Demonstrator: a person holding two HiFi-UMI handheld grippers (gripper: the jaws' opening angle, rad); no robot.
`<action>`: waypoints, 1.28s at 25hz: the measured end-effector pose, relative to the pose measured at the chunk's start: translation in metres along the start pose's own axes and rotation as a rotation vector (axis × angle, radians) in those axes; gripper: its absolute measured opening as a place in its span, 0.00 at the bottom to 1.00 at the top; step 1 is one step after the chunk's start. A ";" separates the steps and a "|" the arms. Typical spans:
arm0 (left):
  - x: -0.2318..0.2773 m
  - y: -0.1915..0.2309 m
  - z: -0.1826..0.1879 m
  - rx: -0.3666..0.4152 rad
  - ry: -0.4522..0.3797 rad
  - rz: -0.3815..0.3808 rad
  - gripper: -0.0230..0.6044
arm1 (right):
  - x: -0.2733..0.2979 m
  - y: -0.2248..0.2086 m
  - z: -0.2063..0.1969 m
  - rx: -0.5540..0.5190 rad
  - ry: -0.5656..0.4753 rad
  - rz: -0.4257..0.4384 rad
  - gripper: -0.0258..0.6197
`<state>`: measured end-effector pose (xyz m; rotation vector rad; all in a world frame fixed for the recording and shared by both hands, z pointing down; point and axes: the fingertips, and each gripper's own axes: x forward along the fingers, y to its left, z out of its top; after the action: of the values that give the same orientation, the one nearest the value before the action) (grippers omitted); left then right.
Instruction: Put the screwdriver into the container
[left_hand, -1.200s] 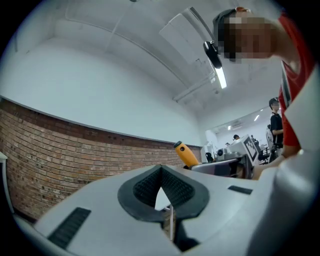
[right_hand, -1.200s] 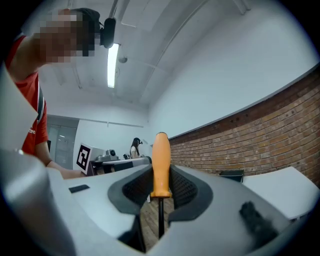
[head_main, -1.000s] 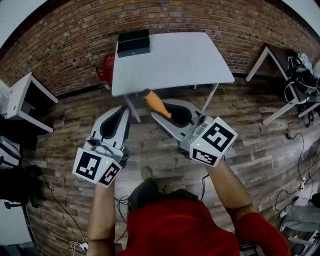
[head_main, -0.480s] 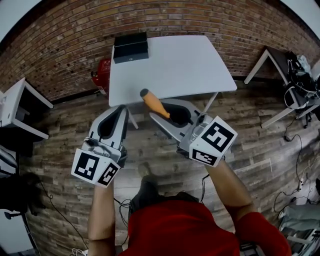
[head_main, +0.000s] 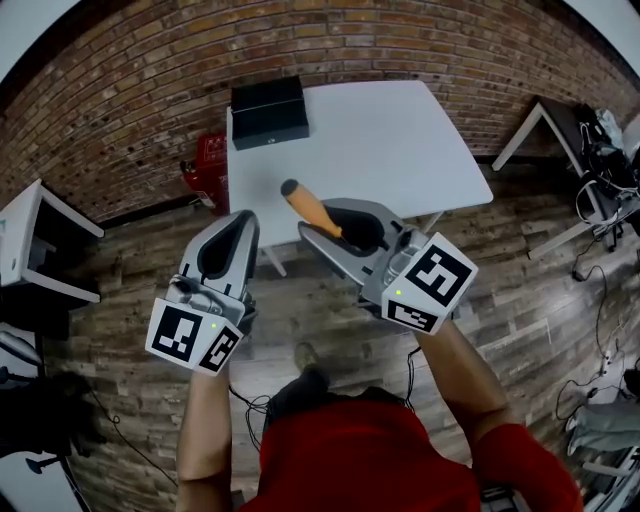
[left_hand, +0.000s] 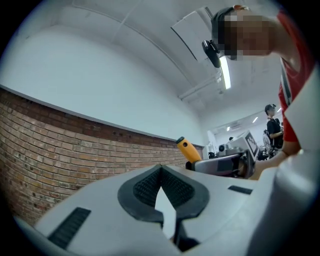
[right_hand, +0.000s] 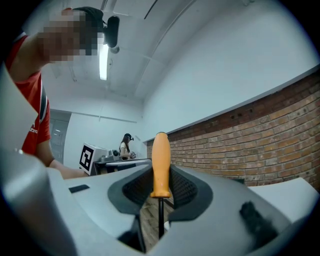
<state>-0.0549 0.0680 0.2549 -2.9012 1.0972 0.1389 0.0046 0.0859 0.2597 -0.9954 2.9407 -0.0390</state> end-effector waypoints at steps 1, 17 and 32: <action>0.004 0.011 0.000 -0.001 0.000 -0.005 0.06 | 0.010 -0.006 0.000 -0.002 0.002 -0.004 0.20; 0.041 0.135 -0.016 -0.026 -0.004 -0.082 0.06 | 0.121 -0.064 -0.018 -0.012 0.055 -0.090 0.20; 0.075 0.181 -0.025 -0.032 -0.002 -0.060 0.06 | 0.159 -0.112 -0.018 -0.057 0.083 -0.079 0.20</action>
<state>-0.1164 -0.1187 0.2716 -2.9576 1.0154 0.1581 -0.0547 -0.0998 0.2777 -1.1453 2.9905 0.0008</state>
